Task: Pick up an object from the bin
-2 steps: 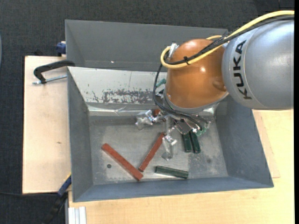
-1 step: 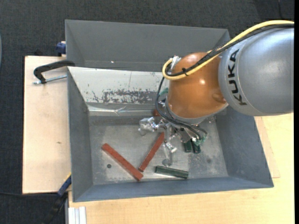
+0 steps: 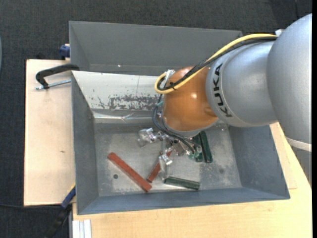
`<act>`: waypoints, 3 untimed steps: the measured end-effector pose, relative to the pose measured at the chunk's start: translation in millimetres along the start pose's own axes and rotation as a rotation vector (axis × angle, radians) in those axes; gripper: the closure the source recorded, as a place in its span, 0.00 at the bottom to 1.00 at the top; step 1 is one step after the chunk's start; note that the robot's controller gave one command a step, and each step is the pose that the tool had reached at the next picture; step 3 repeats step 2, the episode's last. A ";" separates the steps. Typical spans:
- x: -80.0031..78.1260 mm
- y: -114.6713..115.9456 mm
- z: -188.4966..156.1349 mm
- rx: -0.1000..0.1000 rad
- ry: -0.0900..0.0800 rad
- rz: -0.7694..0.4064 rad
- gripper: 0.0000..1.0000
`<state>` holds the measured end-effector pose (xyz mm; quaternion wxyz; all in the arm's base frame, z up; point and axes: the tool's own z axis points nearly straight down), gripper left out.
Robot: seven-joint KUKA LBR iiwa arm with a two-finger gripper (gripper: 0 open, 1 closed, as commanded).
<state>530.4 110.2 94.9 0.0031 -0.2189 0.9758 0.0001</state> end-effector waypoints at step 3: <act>19.5 -26.5 23.0 -0.004 0.006 -0.383 1.00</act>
Offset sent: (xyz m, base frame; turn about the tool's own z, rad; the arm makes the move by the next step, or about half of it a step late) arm 0.0000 0.0000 0.0000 0.0000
